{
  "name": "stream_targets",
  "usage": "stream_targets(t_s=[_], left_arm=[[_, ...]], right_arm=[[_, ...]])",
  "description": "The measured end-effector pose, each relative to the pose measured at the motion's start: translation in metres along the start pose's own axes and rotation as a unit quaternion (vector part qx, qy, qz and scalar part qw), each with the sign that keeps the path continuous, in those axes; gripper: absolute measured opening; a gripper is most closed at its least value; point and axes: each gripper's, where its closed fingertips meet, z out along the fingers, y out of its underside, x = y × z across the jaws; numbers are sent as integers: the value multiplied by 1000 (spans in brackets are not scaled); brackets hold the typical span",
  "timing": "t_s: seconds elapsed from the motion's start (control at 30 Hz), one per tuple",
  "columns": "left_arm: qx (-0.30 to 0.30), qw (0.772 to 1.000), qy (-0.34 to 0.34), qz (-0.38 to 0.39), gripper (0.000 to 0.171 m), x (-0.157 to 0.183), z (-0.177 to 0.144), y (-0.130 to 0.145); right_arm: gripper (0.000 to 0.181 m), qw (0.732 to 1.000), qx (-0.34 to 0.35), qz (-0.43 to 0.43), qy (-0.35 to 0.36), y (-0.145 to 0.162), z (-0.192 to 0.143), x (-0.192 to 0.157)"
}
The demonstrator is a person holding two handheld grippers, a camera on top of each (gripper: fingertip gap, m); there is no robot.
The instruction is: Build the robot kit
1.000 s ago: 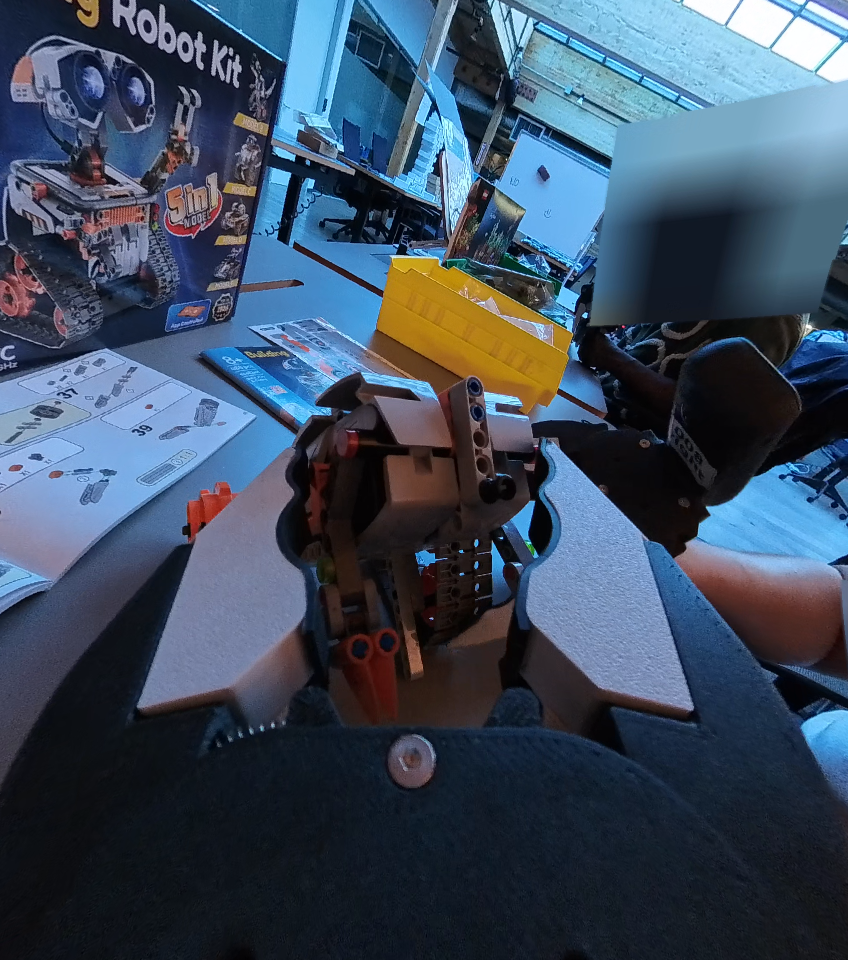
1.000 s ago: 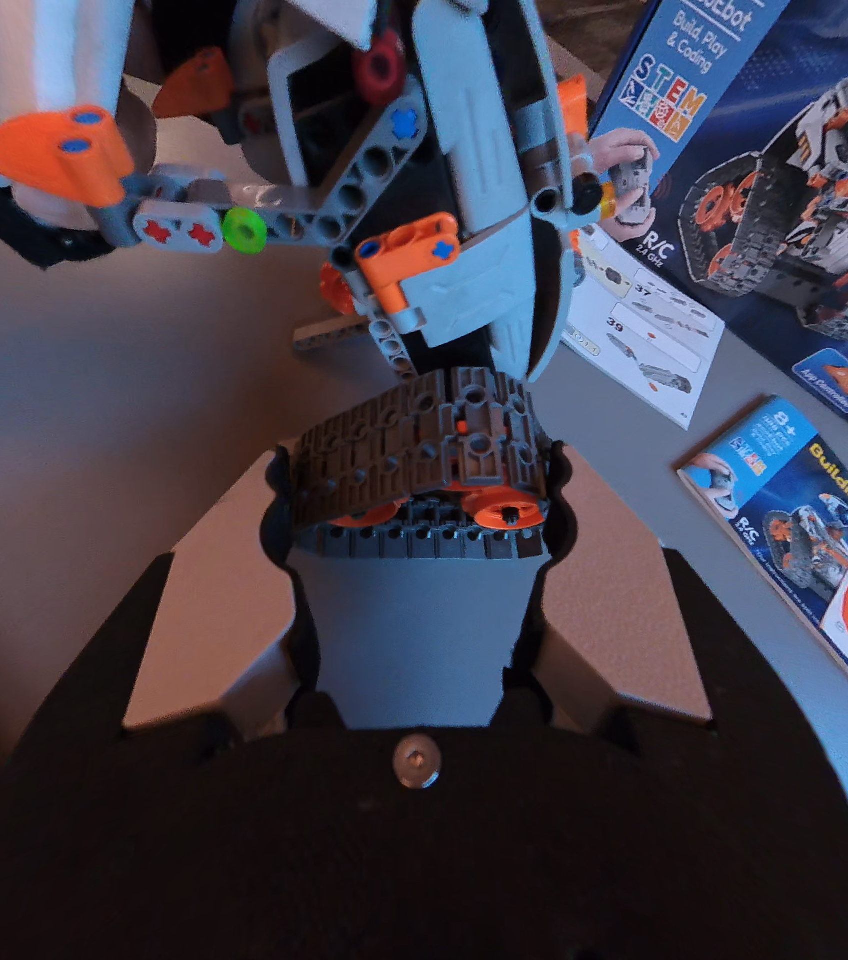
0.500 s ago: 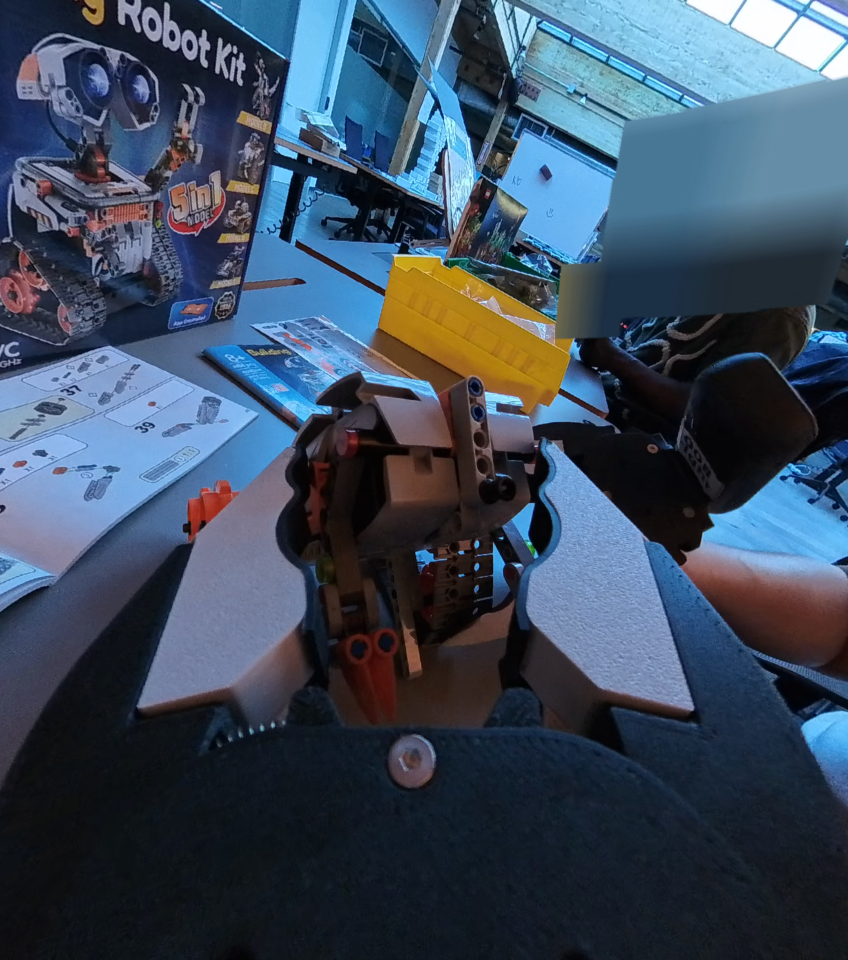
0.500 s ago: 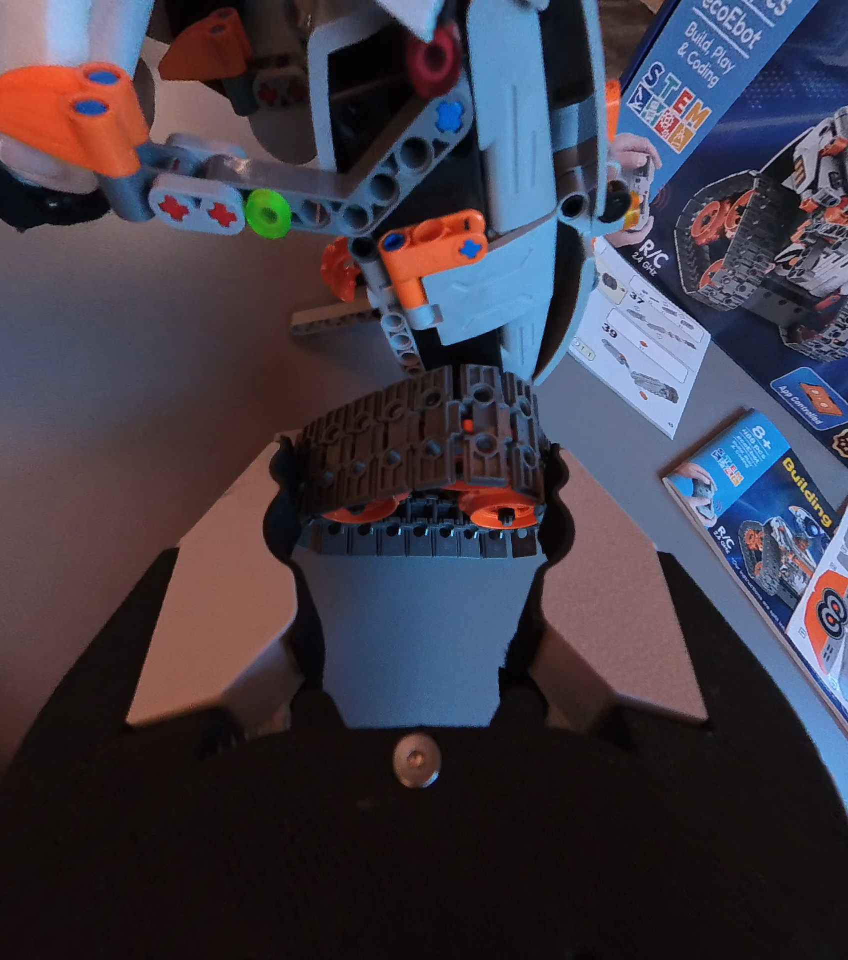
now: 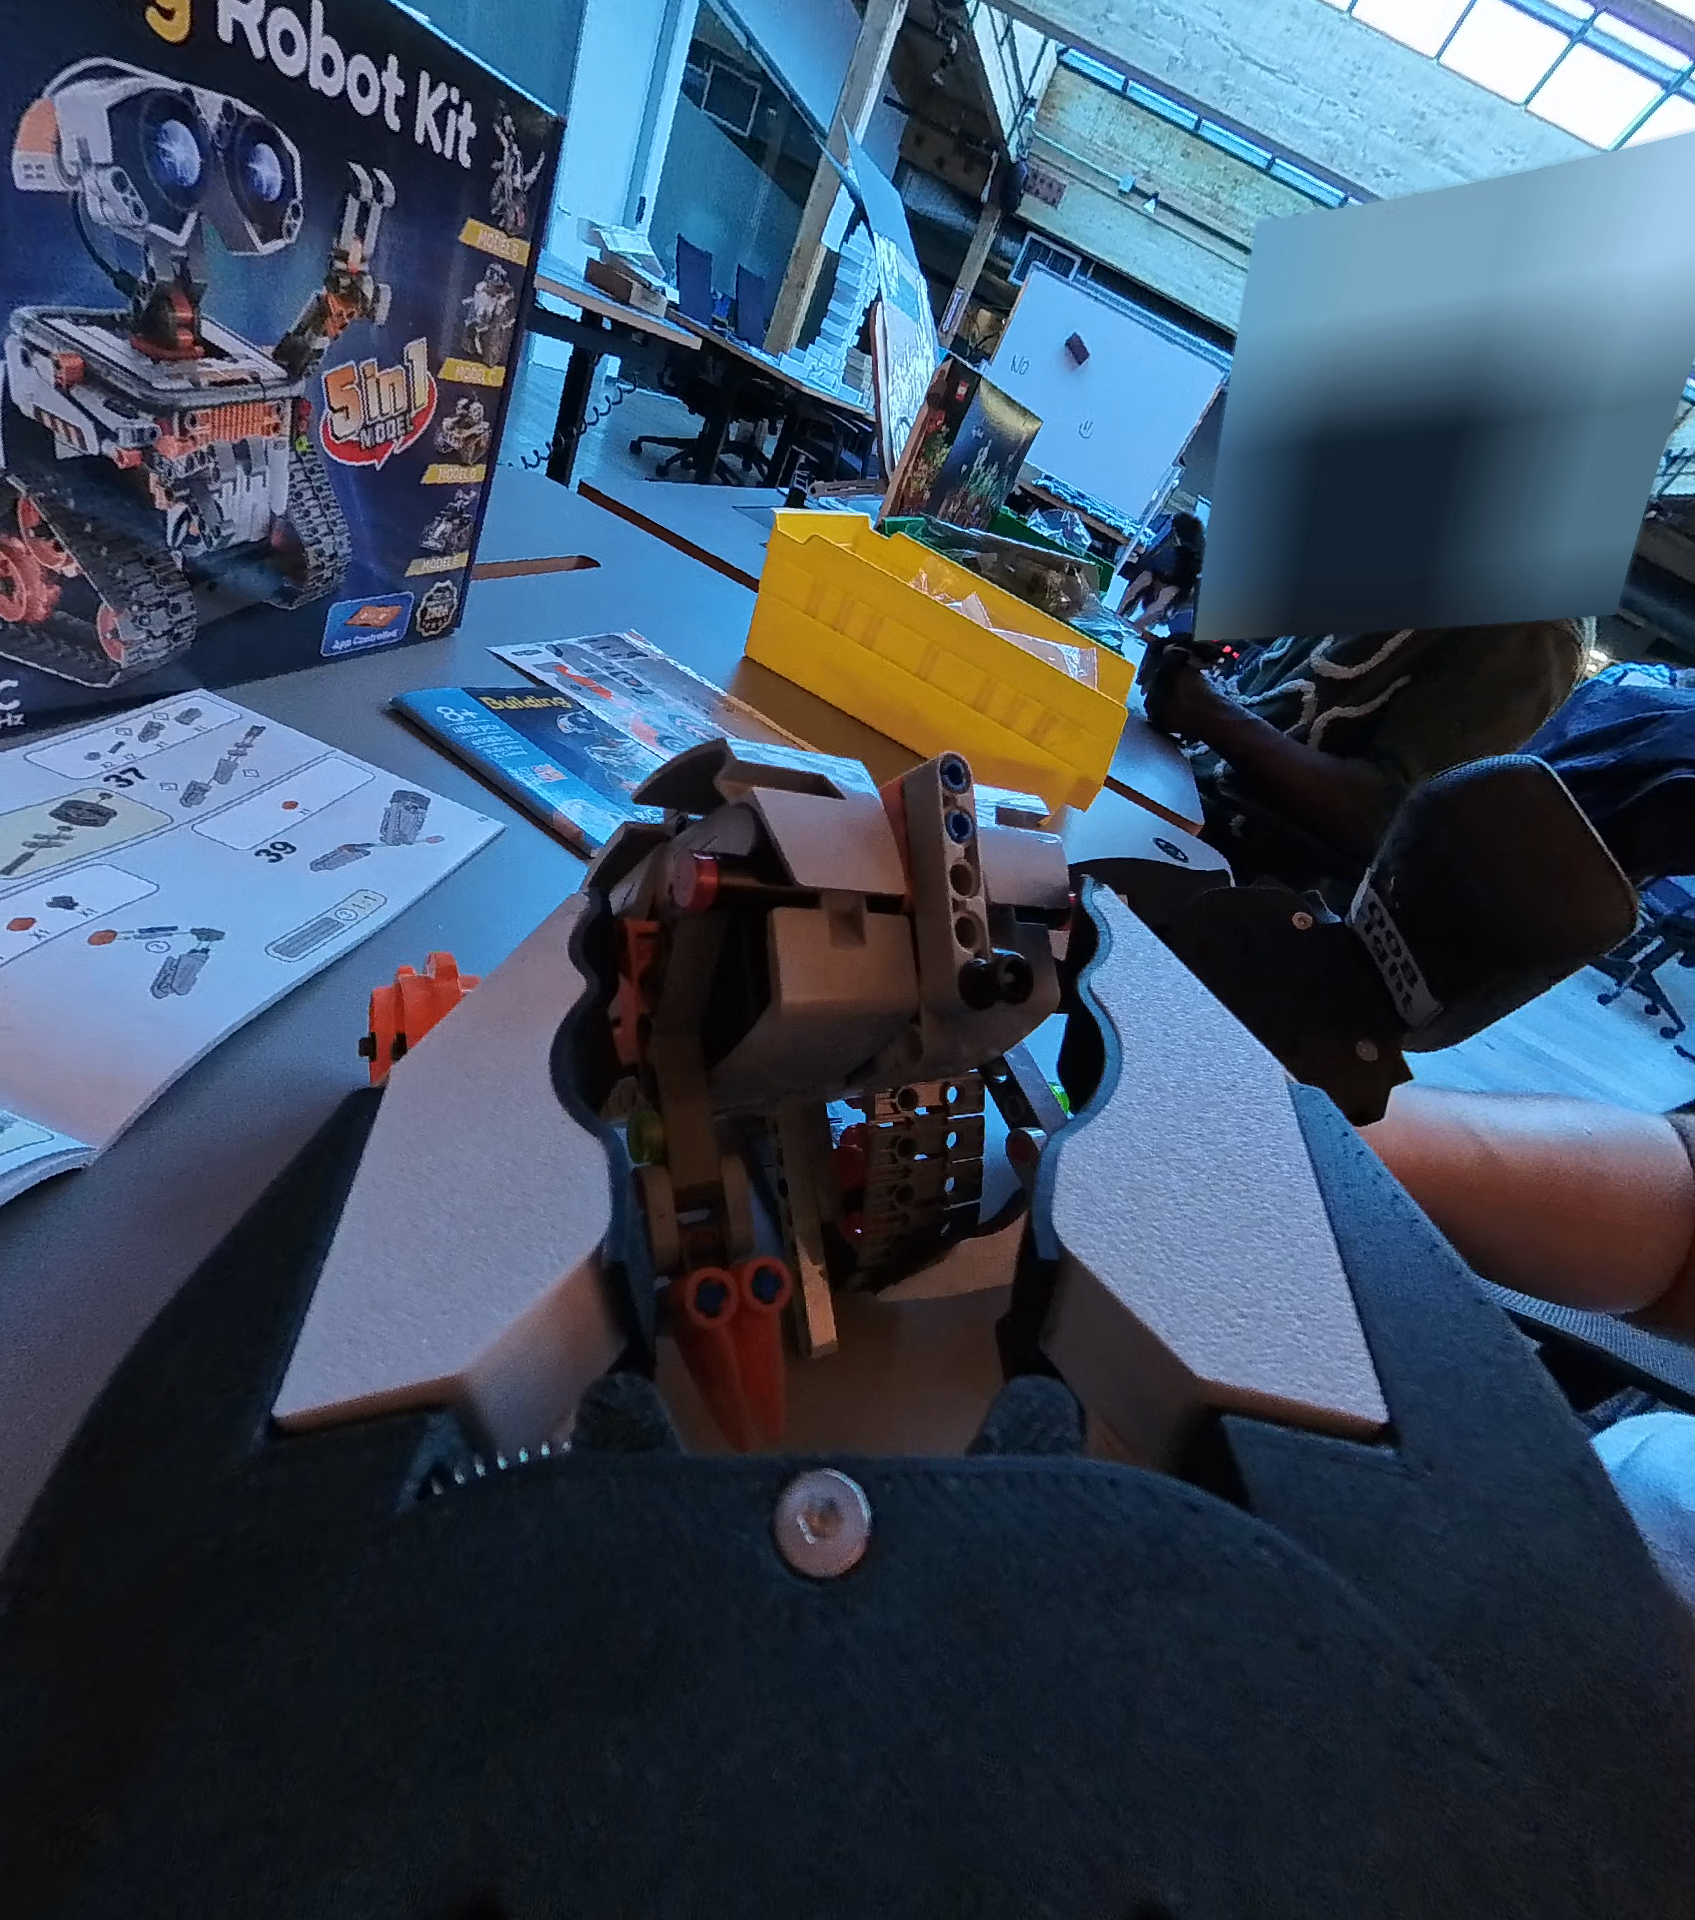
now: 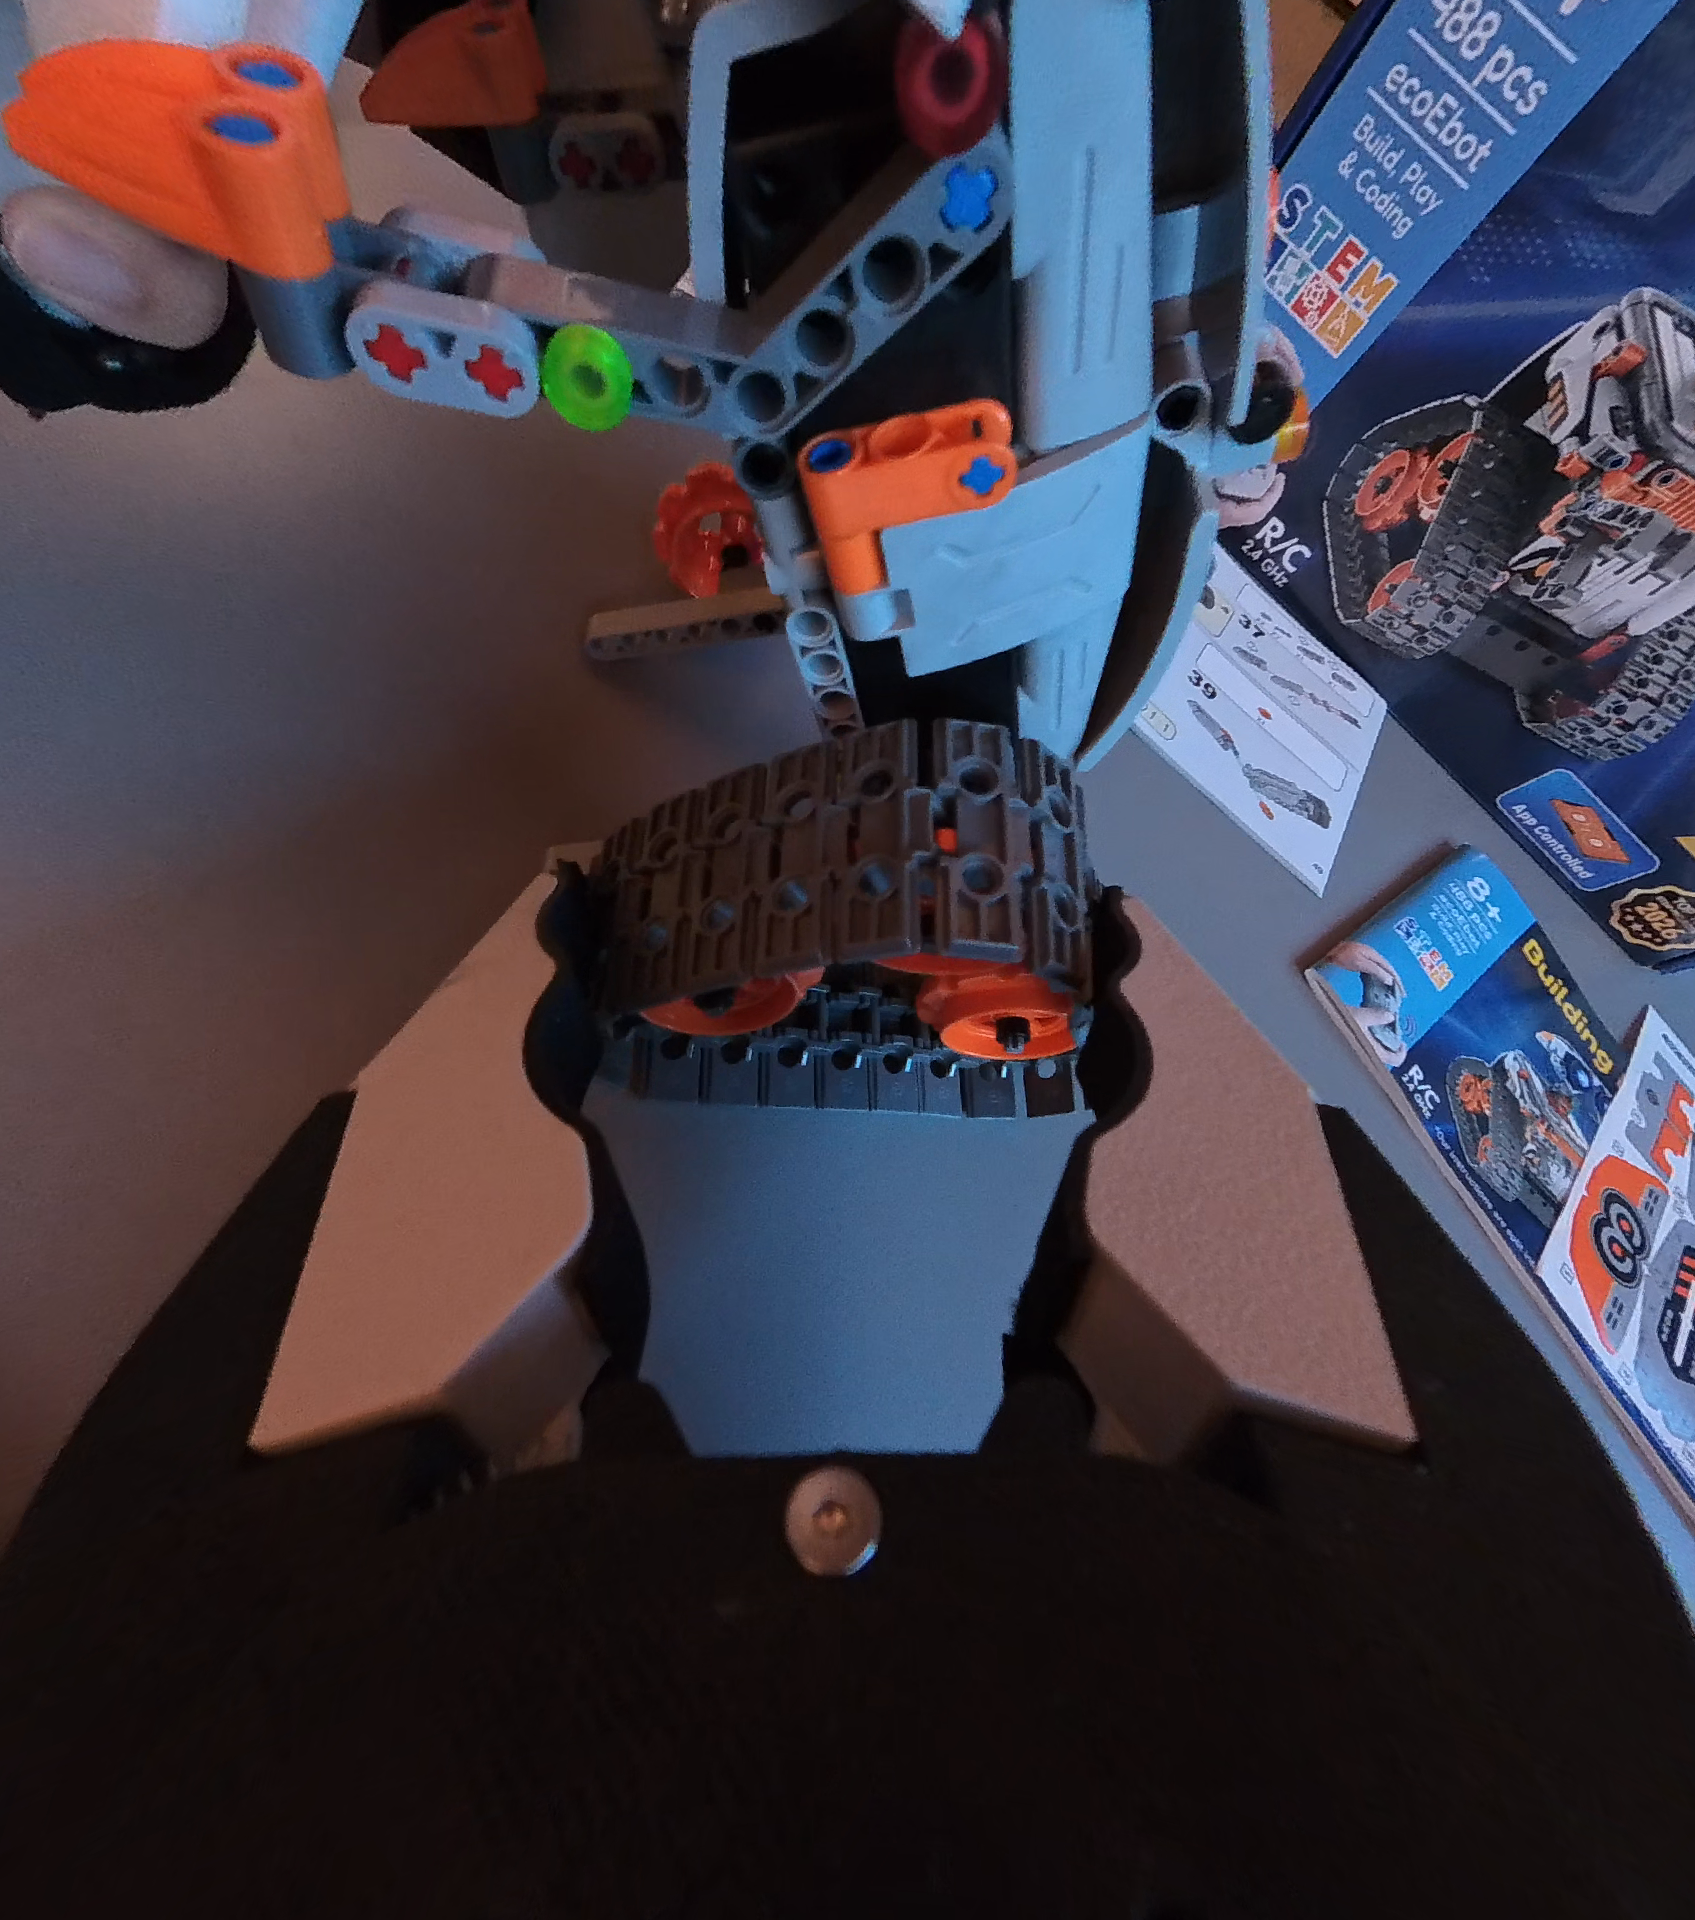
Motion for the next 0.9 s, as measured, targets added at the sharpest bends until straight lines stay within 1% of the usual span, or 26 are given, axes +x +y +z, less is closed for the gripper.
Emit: stream_targets(t_s=[0.37, 0.8, 0.9], left_arm=[[5, 1000, -2, 9, 86, 3, -4, 2], [-1, 1000, 0, 31, 86, 7, -5, 4], [-6, 999, 4, 35, 86, 8, -6, 5]], right_arm=[[97, 1000, 6, -19, 8, -1, 2, -4], [99, 999, 12, -29, 17, -2, 2, -7], [99, 999, 9, -42, 23, -2, 2, -9]])
